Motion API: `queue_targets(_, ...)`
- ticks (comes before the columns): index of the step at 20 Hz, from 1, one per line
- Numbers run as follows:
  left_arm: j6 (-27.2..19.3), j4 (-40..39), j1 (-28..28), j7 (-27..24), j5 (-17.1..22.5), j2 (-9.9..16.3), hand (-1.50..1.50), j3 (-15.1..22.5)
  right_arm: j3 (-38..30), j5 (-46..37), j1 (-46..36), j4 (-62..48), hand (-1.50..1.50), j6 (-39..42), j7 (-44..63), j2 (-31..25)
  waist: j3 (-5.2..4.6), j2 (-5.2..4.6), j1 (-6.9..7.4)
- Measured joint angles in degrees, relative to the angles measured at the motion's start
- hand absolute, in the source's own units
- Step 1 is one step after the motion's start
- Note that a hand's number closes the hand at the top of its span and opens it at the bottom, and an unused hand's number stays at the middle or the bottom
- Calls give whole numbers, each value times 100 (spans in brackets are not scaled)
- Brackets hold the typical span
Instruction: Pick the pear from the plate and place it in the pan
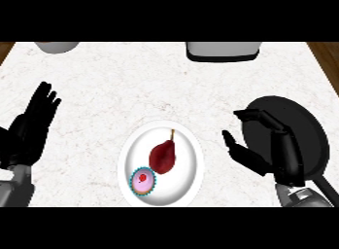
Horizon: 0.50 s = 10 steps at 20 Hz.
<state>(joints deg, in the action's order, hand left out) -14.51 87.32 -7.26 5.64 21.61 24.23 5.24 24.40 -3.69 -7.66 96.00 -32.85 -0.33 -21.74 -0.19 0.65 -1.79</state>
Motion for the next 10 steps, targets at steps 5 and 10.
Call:
queue_targets(5,-141,103,-237,300,-100,-81,0,91,544,-1228,739,795,-150,-274,912,-582,4,-13,7)
queue_targets(10,-73,195,-180,320,-167,-124,0,110,748,-2197,399,1525,-150,332,2316,-922,5,-34,121)
